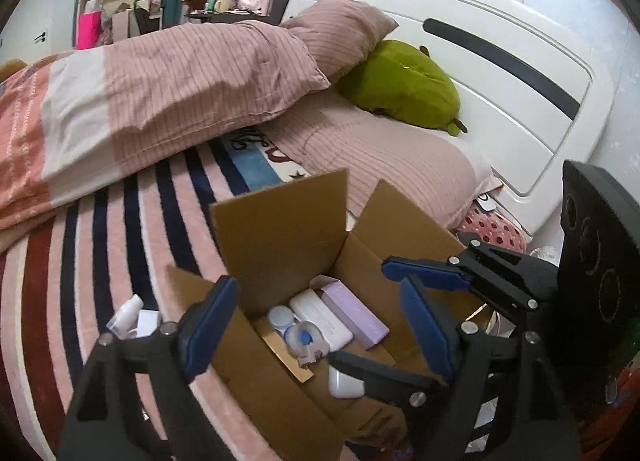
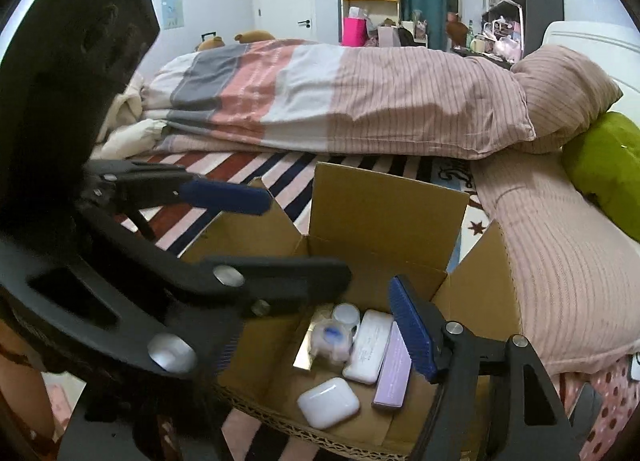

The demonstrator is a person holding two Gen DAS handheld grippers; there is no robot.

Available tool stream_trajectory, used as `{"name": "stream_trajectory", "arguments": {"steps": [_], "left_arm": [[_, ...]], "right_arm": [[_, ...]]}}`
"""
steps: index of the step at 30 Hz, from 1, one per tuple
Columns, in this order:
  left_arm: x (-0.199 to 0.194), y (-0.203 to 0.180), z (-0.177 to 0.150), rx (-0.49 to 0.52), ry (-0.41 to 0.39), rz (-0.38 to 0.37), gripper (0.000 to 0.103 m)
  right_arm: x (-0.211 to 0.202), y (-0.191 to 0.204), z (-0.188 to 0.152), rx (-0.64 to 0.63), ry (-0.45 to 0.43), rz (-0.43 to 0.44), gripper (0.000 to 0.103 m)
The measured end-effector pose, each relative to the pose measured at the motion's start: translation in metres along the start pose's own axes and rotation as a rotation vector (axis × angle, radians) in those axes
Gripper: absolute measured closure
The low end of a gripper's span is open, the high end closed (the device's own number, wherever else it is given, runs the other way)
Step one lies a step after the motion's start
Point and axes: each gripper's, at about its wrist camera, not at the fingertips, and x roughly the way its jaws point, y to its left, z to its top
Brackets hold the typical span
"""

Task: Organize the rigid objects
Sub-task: 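Carry the tape roll with the right gripper into the cardboard box and release, then move the right gripper to the white adapter and grasp it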

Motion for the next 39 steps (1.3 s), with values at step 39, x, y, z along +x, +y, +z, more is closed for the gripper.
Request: {"name": "stream_trajectory", "arguments": {"steps": [39], "left_arm": [[-0.144,0.22,-0.162,-0.441,-0.147,0.376,0.019]], "right_arm": [[0.187,0.147,0.013,-0.03,0.188,0.053,0.037]]}}
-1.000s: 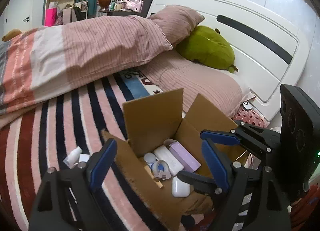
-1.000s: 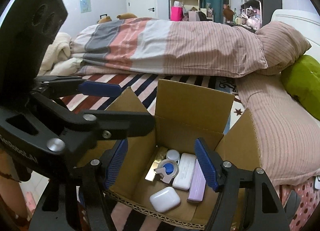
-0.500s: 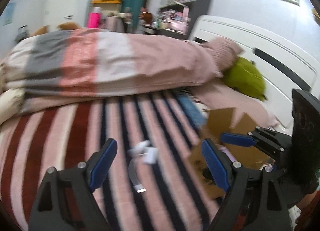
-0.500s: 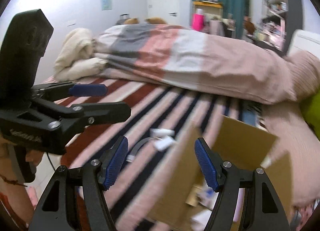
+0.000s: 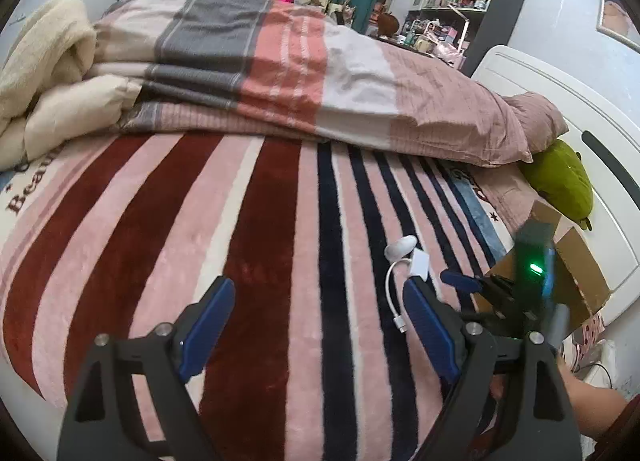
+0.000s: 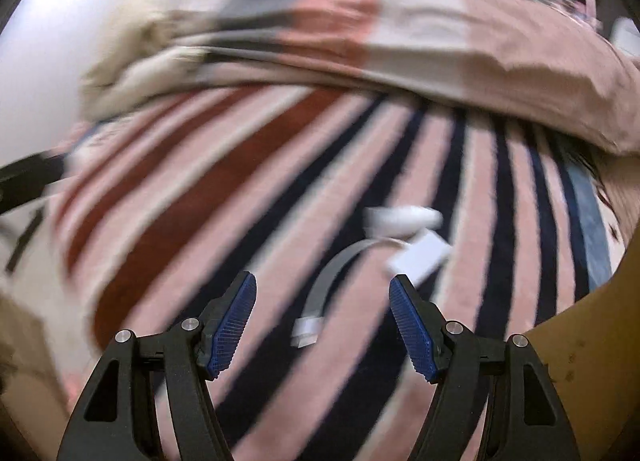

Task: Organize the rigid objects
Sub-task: 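Move the right gripper to the white adapter and grasp it, then carry the white adapter with the right gripper into the cardboard box and release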

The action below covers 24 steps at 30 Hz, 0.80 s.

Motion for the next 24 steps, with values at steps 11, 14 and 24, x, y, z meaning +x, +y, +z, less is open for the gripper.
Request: {"name": "stream_trajectory", "arguments": {"steps": [11,14,24], "left_arm": [[0.003,0.008,-0.003,-0.017,0.009,0.002,0.019],[0.002,0.003,-0.003,-0.005,0.009,-0.006,0.019],[0.003,-0.024,0.0,0.043,0.018,-0.072,0.019]], "right_arm": [[0.05,-0.049,-0.002,0.149,-0.023,-0.118,0.054],[0.05,-0.048,0.0,0.143,-0.024,-0.11,0.066],[0.006,-0.023,-0.011,0.04,-0.06,-0.001,0.08]]}}
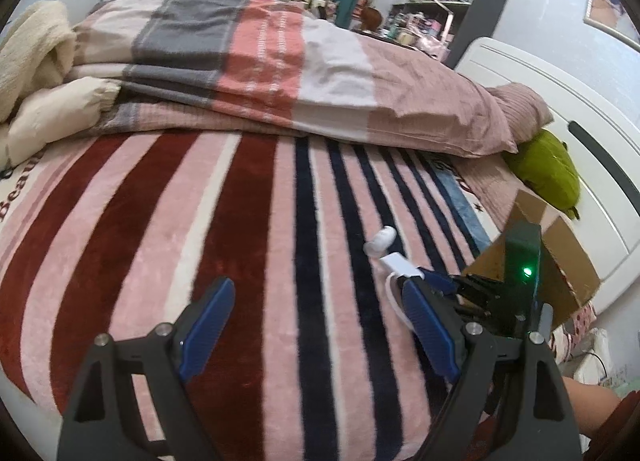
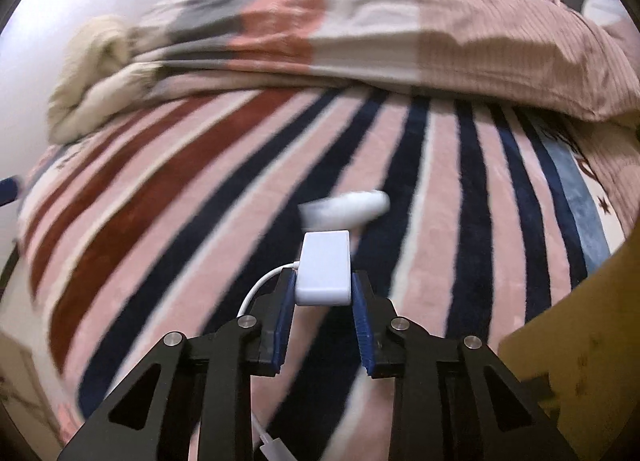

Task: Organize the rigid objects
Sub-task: 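Carry the white adapter with the right gripper into the cardboard box and release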

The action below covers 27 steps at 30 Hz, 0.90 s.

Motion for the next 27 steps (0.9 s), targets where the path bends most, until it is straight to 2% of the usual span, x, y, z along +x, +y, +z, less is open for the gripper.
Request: {"name": "stream_trajectory", "arguments": {"steps": [6,9,13,19,21,25,27], "left_arm": [[0.005,-0.021,0.006,0.014,0.014,-0.11,0.019],[0.005,-0.033,0.014,0.006,0.009,-0.204,0.02],[0.004,-0.056,0.029,0.035,0.009,-0.292,0.035],[0.0,-0.09,0.049,0.062,0.007,-0.419,0.055],[-0.001,-0.109,0.057,0.1,0.005,-0.427,0.056],[0.005,-0.141,0.071,0.14,0.019,-0.481,0.069],[0.01,-0.162,0.077,0.173,0.027,-0.489,0.069]], "right_arm": [[-0.051,0.034,0.005,-0.103,-0.065,0.129,0.08],[-0.082,0.049,0.009,-0.163,-0.115,0.169,0.08],[-0.119,0.061,0.014,-0.217,-0.187,0.196,0.08],[-0.161,0.052,0.02,-0.251,-0.3,0.142,0.08],[-0.171,0.041,0.022,-0.249,-0.321,0.124,0.08],[-0.191,0.015,0.024,-0.215,-0.355,0.09,0.08],[-0.201,-0.001,0.025,-0.186,-0.369,0.072,0.08]]}}
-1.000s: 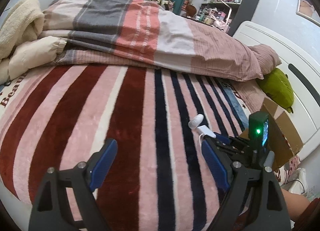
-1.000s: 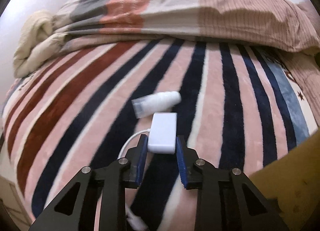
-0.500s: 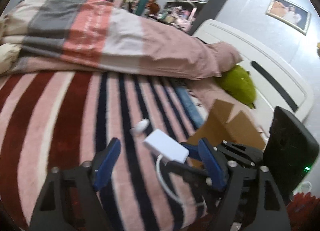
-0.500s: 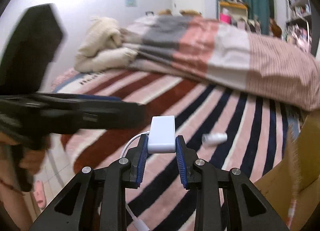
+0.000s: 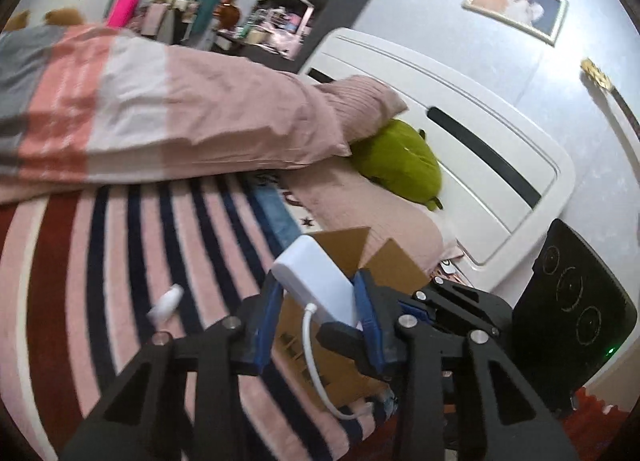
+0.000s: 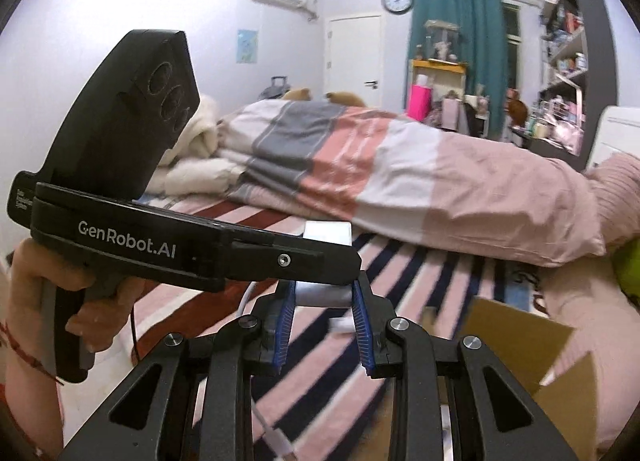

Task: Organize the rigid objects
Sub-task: 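Carry the white adapter with the right gripper into the cardboard box and release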

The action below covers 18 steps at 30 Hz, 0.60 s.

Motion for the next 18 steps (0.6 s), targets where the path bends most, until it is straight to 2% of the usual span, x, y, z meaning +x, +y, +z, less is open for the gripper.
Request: {"name": "stream_trajectory", "arguments": {"steps": [9,12,18], "left_arm": [[0.077,-0.059,0.024,0.108,0.115,-0.033,0.069],[0.098,-0.068,0.024,0.125,0.154,-0.03,0.069],[0.13,-0.067,0.016,0.126,0.23,0.002,0.068]], "right_arm": [[-0.037,-0.07,-0.014,0.121,0.007,-0.115,0.08],[-0.042,-0.091,-0.022,0.156,0.032,-0.148,0.08],[-0.038,-0.12,-0.043,0.221,0.109,-0.159,0.08]]}}
